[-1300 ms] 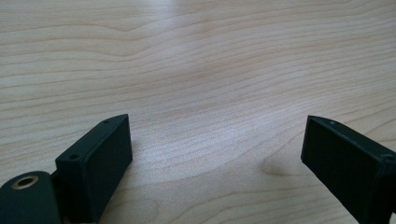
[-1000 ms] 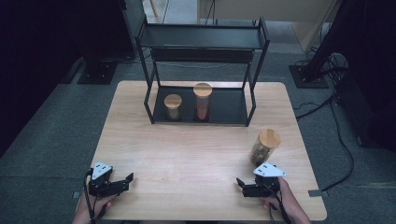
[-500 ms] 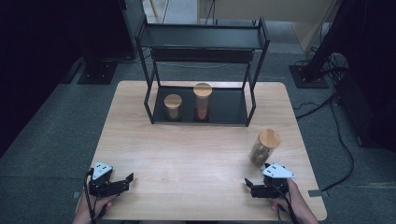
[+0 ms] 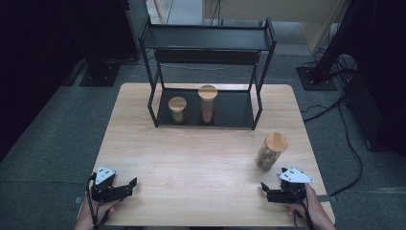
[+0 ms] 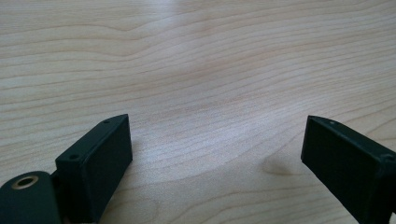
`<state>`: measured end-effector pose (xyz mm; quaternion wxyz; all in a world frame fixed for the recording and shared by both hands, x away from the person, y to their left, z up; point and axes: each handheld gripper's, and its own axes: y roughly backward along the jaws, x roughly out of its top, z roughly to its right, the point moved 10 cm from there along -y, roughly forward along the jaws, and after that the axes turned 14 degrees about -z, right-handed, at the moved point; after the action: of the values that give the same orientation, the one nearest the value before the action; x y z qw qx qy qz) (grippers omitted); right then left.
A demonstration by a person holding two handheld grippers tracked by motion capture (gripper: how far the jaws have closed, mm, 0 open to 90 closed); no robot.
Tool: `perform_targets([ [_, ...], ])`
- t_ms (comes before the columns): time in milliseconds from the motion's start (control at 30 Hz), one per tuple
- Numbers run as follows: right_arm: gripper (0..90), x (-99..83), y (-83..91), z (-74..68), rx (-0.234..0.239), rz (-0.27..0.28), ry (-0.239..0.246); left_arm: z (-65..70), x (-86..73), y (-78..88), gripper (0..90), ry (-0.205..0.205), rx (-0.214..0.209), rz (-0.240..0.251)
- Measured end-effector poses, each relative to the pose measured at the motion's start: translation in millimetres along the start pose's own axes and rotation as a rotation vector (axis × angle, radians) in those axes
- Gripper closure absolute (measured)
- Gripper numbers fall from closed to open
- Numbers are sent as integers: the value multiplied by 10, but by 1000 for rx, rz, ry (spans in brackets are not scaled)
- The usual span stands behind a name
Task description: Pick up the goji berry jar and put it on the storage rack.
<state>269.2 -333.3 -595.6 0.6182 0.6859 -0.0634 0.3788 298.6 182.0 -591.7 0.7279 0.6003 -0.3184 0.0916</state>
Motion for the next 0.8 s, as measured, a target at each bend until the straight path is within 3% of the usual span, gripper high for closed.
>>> perform_targets([
  [800,31,-220,135,343,-55,-6,-60,-1,-2,-3,91,-4,10,-3],
])
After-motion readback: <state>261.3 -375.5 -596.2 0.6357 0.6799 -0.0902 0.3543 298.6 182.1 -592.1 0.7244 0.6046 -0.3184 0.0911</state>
